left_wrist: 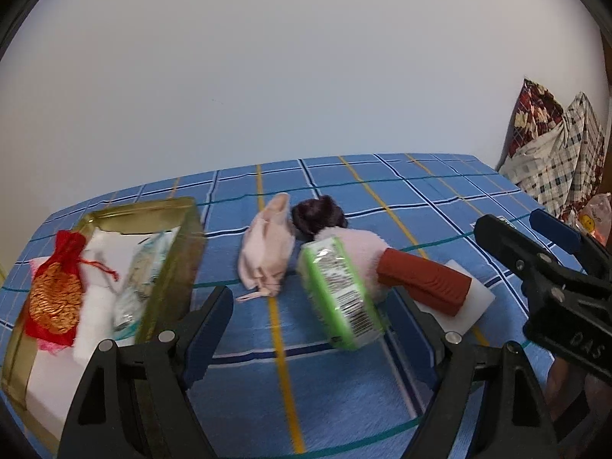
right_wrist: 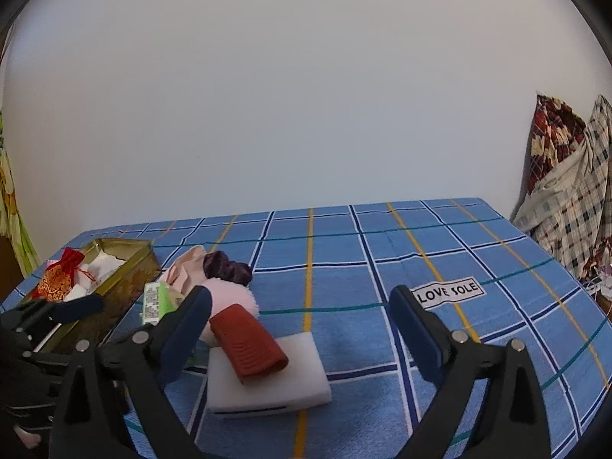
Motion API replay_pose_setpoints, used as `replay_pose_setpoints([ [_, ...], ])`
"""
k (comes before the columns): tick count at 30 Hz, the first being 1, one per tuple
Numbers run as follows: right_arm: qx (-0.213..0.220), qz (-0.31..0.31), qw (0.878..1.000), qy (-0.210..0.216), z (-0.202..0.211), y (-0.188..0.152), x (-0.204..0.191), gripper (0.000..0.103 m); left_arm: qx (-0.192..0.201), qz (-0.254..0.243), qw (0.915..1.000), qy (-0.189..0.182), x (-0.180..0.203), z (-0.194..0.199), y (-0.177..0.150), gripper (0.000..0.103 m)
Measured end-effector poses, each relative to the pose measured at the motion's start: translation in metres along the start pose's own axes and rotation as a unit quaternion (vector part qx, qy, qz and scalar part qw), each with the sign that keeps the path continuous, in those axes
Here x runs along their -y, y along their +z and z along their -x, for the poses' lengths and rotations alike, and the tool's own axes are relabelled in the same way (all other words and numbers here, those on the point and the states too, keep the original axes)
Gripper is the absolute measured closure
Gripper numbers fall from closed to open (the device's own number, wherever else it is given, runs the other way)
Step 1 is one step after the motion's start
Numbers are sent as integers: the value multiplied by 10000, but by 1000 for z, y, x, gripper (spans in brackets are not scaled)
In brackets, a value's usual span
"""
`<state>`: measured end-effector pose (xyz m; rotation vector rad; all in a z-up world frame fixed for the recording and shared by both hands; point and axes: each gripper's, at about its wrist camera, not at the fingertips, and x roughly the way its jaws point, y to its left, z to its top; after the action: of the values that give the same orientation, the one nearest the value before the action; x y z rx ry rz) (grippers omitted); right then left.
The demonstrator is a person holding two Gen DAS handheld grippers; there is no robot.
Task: Organize soft objects
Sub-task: 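Grasp the green tissue pack with the left gripper while the right gripper grasps the red rubber block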
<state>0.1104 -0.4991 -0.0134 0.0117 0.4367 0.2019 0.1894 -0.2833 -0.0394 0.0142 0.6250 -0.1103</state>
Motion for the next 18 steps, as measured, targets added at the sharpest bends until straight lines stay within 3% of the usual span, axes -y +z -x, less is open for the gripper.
replay_pose_setpoints([
  [7, -36, -70, 10000, 17, -1, -1, 4, 6, -211, -52, 9997, 54, 4, -22, 1, 20],
  [9, -83, -44, 9999, 33, -3, -1, 2, 6, -269, 85, 9996, -38, -3, -24, 1, 40],
  [10, -109, -32, 9999, 36, -4, 0, 1, 6, -308, 100, 9994, -144, -5, -26, 2, 66],
  [18, -406, 180, 9986, 286, -19, 0, -11, 7, -39, 31, 10000, 16, -21, -9, -3, 72],
])
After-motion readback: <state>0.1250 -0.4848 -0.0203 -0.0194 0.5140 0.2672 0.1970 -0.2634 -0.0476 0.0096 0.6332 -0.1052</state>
